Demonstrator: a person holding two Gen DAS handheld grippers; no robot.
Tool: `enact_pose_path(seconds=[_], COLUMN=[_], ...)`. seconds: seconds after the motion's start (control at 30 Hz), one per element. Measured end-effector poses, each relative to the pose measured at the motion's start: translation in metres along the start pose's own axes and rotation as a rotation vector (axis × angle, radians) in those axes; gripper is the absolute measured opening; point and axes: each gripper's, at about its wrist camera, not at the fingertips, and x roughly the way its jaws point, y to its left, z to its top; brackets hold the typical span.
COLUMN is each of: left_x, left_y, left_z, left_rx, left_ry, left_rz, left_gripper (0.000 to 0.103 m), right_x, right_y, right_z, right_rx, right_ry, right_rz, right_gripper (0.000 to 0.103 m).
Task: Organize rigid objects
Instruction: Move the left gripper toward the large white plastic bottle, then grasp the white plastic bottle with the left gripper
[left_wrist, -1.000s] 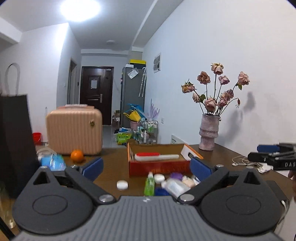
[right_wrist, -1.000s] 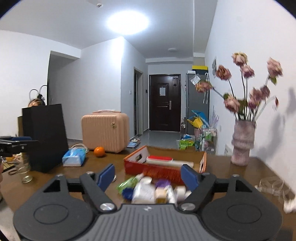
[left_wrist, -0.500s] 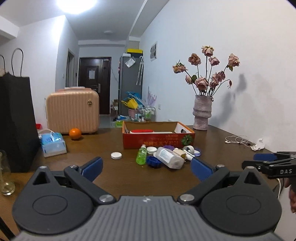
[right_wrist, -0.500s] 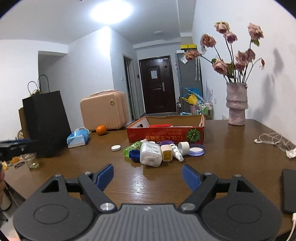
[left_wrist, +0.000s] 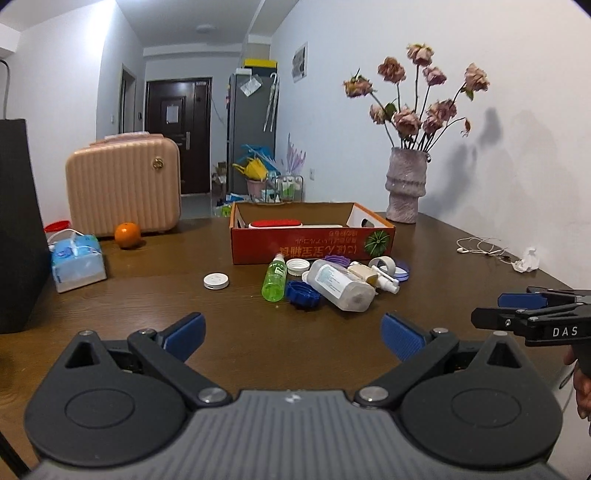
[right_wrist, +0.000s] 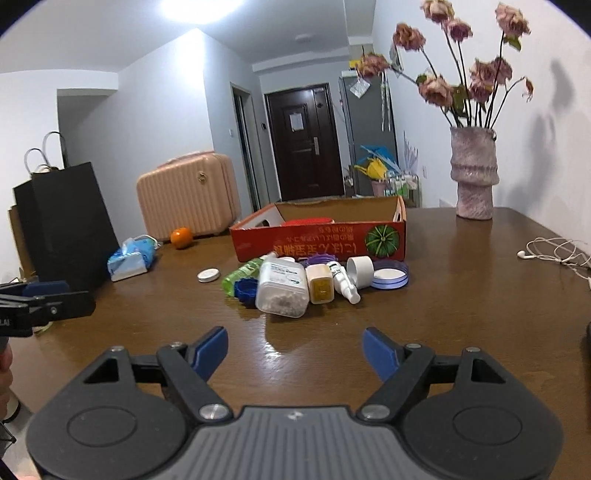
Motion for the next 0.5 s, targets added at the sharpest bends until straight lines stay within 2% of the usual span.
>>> enact_pose_path(seconds=[0.2, 0.33, 0.43, 0.5], left_x=[0.06, 0.106, 0.139, 0.162], left_y=[0.012, 0.016, 0.009, 0.005], left_z=[0.014, 0.026, 0.034, 0.04], left_rx=[-0.02, -0.083, -0.093, -0.126], left_ry=[0.052, 0.104, 0.118, 0.149], left_rz=[-0.004, -0.077, -0.112, -0.153], left_gripper=[0.102, 0.099, 0.088, 0.071], right_x=[0.053, 0.09, 0.12, 0.142], right_y=[-0.013, -0.023, -0.032, -0.042], right_z=[0.019, 0.033, 0.038, 0.04], right_rx=[0.001, 0.018, 0.074, 0.162], right_ry=[0.03, 0.05, 0.081, 0.107], right_rz=[0.0, 0.014, 0.074, 0.133], right_gripper=[0.079, 0.071, 0.061, 0.045])
